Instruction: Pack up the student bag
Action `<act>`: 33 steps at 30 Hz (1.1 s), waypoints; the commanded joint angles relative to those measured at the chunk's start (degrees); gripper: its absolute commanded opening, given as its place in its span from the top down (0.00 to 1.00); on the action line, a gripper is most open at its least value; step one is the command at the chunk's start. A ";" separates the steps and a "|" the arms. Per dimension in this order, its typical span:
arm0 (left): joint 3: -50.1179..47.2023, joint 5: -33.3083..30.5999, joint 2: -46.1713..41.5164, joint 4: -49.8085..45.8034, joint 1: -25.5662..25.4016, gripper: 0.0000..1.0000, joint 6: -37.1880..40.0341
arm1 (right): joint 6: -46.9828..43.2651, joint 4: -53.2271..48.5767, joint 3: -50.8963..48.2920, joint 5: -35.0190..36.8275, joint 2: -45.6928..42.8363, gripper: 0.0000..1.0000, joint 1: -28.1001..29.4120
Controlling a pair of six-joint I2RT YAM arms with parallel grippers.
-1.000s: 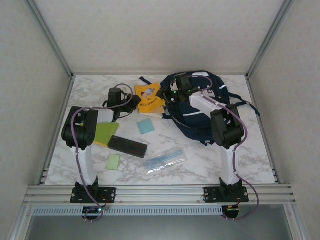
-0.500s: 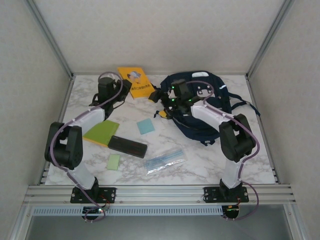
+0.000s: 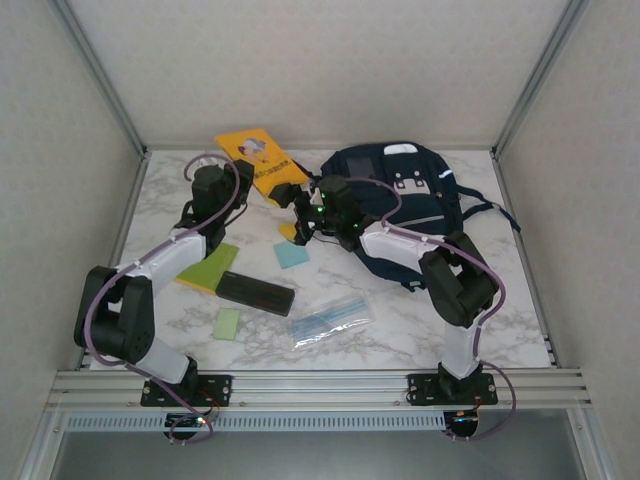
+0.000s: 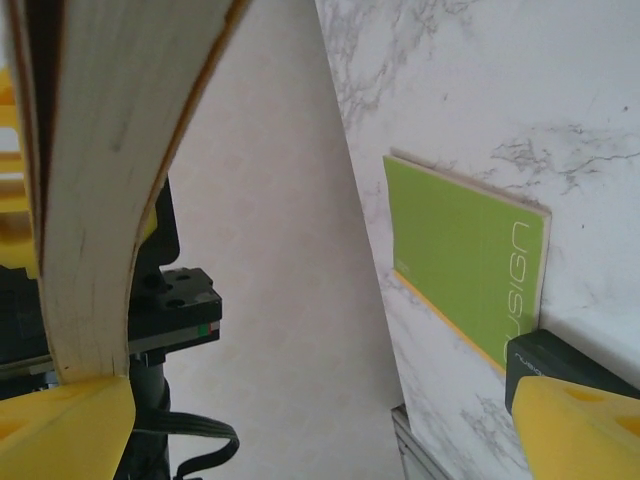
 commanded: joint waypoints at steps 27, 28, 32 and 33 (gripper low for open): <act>-6.45 -0.23 -7.23 -1.94 -4.33 1.00 -3.91 | 2.85 12.62 0.04 8.79 0.05 0.06 -0.66; -6.74 -0.31 -7.55 -1.85 -4.60 1.00 -4.09 | 3.15 13.02 0.43 8.57 0.51 0.09 -0.63; -7.41 -1.36 -8.57 -1.95 -5.44 1.00 -3.88 | 3.72 13.48 0.80 8.16 0.70 0.36 -0.65; -7.46 -1.58 -8.67 -1.87 -5.52 1.00 -3.91 | 3.67 13.33 0.62 8.27 0.48 0.46 -0.67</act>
